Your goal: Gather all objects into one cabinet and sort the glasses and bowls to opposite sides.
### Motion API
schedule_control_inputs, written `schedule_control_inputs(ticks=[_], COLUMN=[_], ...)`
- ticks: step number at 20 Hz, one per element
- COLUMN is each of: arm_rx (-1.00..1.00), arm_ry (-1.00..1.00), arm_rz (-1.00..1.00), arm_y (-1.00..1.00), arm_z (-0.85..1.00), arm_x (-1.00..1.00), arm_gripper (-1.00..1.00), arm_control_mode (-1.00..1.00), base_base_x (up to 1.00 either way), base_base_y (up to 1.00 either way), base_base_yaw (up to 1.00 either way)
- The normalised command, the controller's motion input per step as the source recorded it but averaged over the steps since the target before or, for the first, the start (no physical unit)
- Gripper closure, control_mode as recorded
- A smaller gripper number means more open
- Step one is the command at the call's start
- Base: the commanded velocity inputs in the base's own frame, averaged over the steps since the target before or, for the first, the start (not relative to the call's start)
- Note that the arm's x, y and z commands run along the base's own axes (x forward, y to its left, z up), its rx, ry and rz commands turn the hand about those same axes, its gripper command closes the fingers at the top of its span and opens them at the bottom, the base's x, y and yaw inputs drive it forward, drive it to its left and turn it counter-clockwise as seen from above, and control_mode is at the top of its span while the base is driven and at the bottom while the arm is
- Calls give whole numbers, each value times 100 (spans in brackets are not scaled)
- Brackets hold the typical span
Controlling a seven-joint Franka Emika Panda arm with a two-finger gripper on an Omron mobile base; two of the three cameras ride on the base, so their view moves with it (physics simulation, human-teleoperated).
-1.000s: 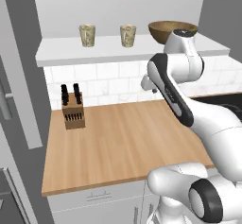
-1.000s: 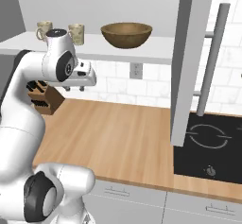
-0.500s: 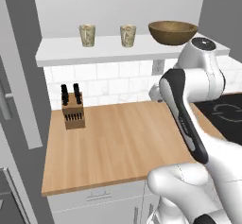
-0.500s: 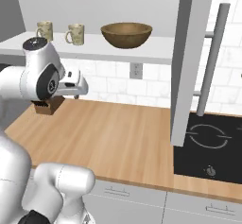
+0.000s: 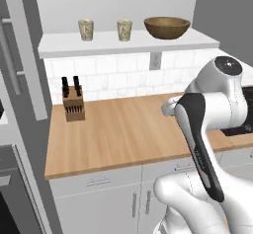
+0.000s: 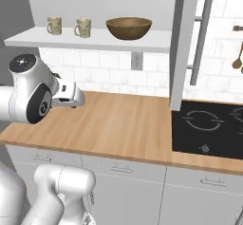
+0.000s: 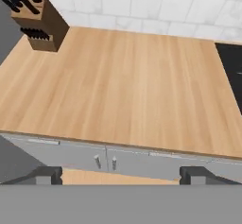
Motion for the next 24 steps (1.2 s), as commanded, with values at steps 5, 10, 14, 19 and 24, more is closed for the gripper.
schedule_control_inputs(ticks=[5, 10, 14, 19, 24], arm_rx=[0, 0, 0, 0, 0], arm_ry=[0, 0, 0, 0, 0], arm_rz=[0, 0, 0, 0, 0], arm_y=[0, 0, 0, 0, 0], arm_z=[0, 0, 0, 0, 0], arm_x=[0, 0, 0, 0, 0], arm_gripper=[-100, -100, -100, -100, -100], arm_control_mode=[100, 100, 100, 100, 100], base_base_x=[-100, -100, -56, -1, 0], base_base_y=[-38, -61, -100, -100, -100], base_base_yaw=[-5, -3, -5, -4, -1])
